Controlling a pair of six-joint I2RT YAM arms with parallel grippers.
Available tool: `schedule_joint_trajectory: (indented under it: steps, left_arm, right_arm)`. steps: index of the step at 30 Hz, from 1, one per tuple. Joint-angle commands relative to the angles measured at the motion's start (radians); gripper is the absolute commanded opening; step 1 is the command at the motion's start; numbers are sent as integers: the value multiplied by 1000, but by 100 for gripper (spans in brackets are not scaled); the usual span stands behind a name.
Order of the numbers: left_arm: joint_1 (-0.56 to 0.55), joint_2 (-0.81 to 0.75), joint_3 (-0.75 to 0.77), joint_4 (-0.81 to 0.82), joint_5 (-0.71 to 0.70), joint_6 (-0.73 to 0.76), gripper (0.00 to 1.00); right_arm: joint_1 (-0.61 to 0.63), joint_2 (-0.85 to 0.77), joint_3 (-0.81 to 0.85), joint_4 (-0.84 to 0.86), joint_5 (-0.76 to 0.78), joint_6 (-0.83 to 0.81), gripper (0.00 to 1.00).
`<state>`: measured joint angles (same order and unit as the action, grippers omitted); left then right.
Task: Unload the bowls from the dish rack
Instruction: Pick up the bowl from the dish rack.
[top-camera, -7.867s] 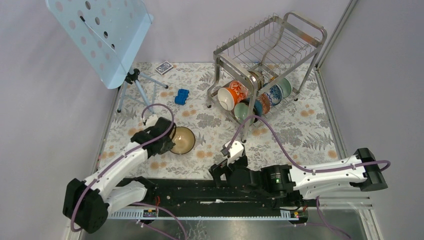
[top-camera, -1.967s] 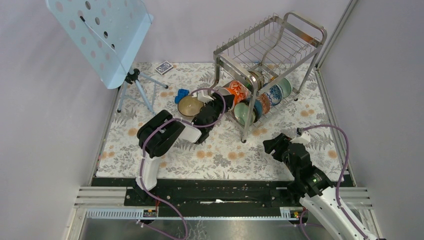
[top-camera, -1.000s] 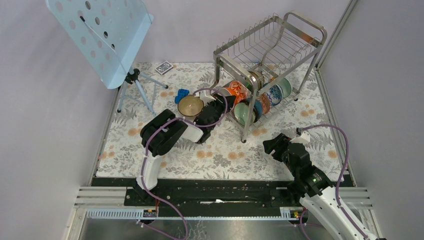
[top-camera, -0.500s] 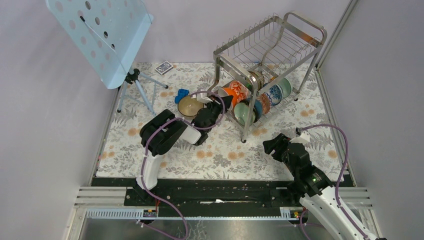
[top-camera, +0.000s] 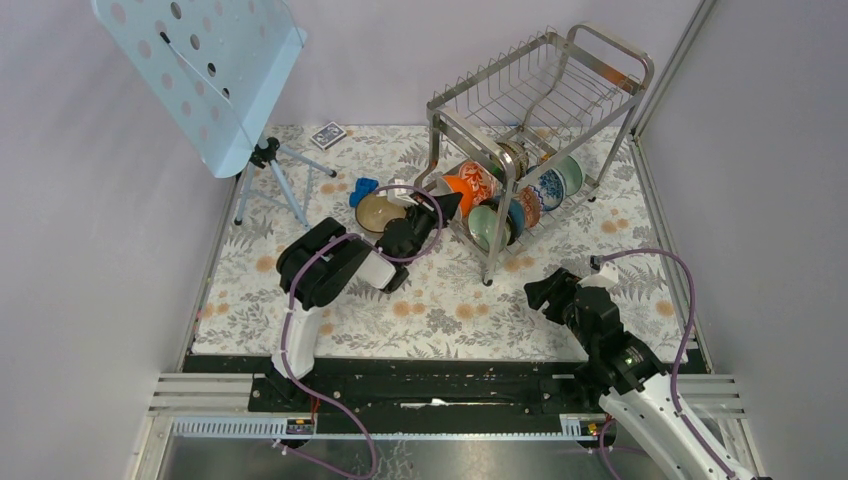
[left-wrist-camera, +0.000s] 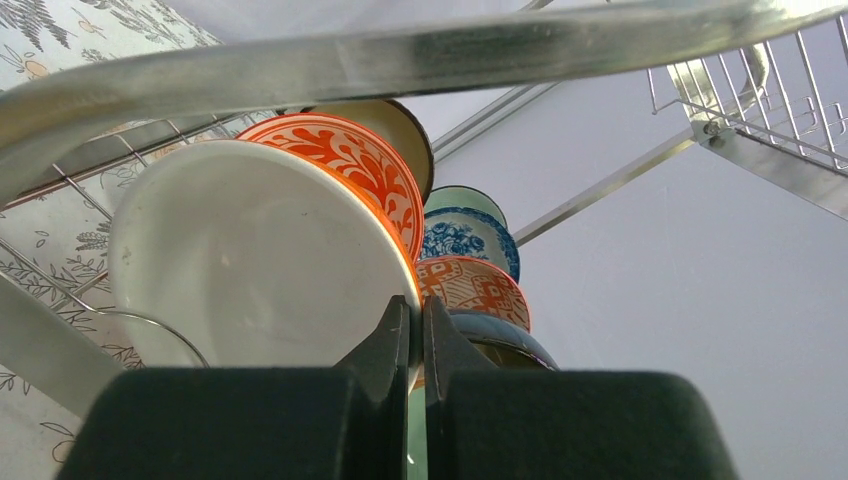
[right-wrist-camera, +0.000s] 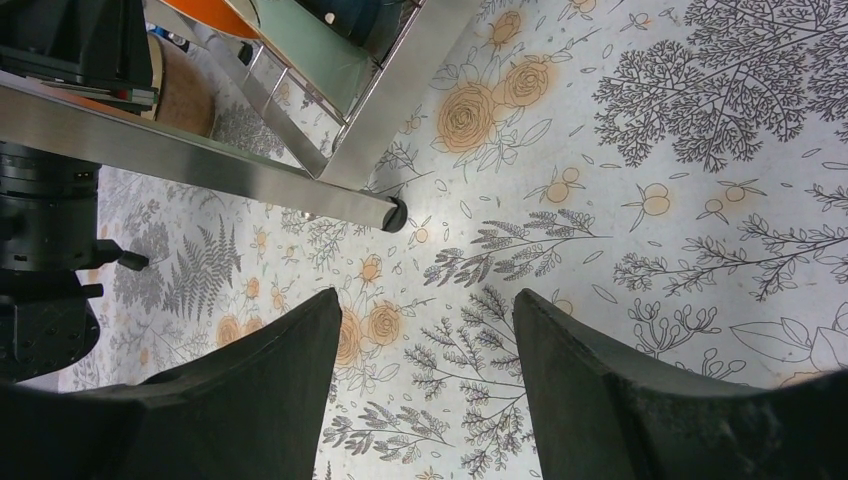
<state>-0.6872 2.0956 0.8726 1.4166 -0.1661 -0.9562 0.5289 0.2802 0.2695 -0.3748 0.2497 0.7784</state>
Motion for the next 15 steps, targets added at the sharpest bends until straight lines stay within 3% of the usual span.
schedule_joint_trajectory:
  steps: [1,15]
  left_arm:
    - [9,-45,-2,183,47,-13,0]
    - [13,-92,32,186,78,-22,0]
  right_arm:
    - [-5,-16,-9,26,-19,-17,71]
    - [-5,-63,-14,14,-29,-11,71]
